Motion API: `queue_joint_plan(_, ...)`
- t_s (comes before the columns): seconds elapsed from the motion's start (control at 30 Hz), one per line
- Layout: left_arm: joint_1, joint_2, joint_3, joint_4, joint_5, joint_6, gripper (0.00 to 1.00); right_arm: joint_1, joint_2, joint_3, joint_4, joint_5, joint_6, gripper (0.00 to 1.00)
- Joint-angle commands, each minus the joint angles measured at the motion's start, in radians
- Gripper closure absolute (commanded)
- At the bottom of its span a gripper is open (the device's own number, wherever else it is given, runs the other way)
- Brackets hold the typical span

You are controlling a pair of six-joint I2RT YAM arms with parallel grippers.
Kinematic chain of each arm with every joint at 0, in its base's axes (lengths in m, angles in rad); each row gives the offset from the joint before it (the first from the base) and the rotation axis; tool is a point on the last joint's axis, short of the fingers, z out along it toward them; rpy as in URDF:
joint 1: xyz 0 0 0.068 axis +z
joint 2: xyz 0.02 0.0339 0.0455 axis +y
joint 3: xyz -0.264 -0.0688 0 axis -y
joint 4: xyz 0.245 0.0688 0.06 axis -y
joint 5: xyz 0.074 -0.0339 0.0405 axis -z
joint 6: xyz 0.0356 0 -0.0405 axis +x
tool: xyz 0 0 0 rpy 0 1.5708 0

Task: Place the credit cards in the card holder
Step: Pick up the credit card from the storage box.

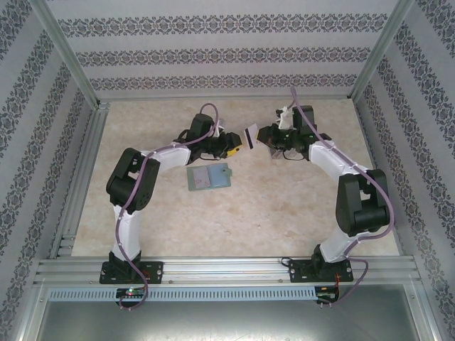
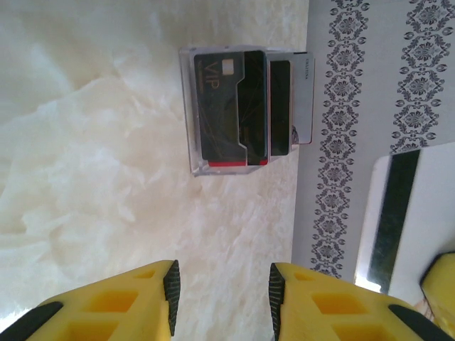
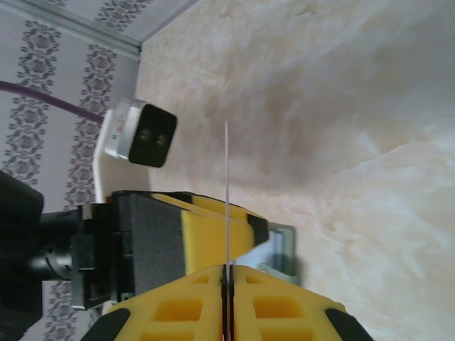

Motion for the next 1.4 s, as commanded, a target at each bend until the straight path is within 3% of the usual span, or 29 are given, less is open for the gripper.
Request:
queue_joint_plan(0.0, 0.022, -0.063, -0.050, 0.176, 0.027, -0.083, 0.59, 0.006, -0.019, -0.030, 0.187, -0.045, 0.107, 0.88)
queue_joint_plan(0.33, 0.030, -0.066, -0.100, 0.307, 0.023, -0.147, 0.58, 0.041, 0.040, -0.050, 0.324, -0.091, 0.211, 0.87)
queue_joint_plan(0.6, 0.048, -0.100, -0.111, 0.314, 0.027, -0.157, 0.58, -0.023, 0.033, -0.136, 0.423, -0.041, 0.292, 0.87)
queue_joint_plan(1.0, 0.051, -0.069, -0.069, 0.349, 0.055, -0.186, 0.59, 0.057, 0.112, -0.077, 0.477, -0.135, 0.322, 0.87)
queue_joint_plan(1.1, 0.053, -0.071, -0.068, 0.342, 0.057, -0.181, 0.64, 0.059, 0.121, -0.076, 0.486, -0.140, 0.329, 0.87)
queue_joint_plan(1.27, 0.055, -0.074, -0.074, 0.340, 0.052, -0.179, 0.94, 0.057, 0.126, -0.084, 0.471, -0.135, 0.322, 0.86)
queue_joint_plan(1.37, 0.063, -0.078, -0.069, 0.324, 0.062, -0.168, 1.00, 0.050, 0.123, -0.081, 0.443, -0.141, 0.301, 0.78)
